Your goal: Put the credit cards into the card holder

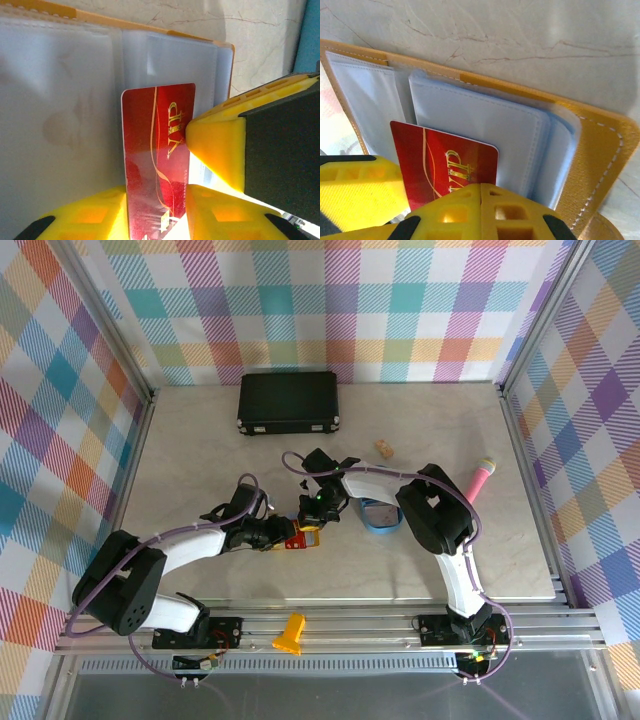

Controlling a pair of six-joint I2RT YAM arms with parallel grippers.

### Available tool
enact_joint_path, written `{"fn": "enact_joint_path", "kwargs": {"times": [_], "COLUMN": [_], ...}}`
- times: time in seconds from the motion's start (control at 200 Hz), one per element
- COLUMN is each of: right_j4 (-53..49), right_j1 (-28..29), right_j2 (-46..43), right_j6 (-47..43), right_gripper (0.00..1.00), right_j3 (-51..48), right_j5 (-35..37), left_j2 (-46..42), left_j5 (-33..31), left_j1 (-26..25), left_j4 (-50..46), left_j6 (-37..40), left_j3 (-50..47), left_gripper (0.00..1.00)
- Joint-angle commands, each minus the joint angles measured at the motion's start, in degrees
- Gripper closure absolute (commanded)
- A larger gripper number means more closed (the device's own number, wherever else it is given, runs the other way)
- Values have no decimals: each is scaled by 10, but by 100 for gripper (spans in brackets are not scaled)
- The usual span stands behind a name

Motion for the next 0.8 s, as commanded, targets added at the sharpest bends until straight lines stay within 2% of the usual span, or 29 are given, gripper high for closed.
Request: {"fn": "enact_joint_path", "kwargs": {"times": [0.0,0.215,0.43,0.525,0.63,0.79], "right_j4": [-9,-3,21,51,107,149], "right_j1": [1,-2,-10,-27,-78,-135], "right_j2": [22,20,-14,-94,-215,-354], "right_j6": [9,15,16,8,7,-41], "right_gripper": [100,100,100,90,79,68], "right_j3": [-6,-13,-29,-57,-121,-196], "right_j5": [8,4,2,2,-19,-119], "left_j2": [-8,-2,-9,-35,-101,-207], "left_j5": [26,26,19,16,13,33], "left_j1": [-3,-3,-3,-3,-3,-4], "left_j4": [30,50,34,13,-18,-16], "left_j6": [-6,-16,-11,-5,5,-6], "left_j3": [-10,-9,-5,0,8,22], "left_gripper": [69,76,100,100,100,100]}}
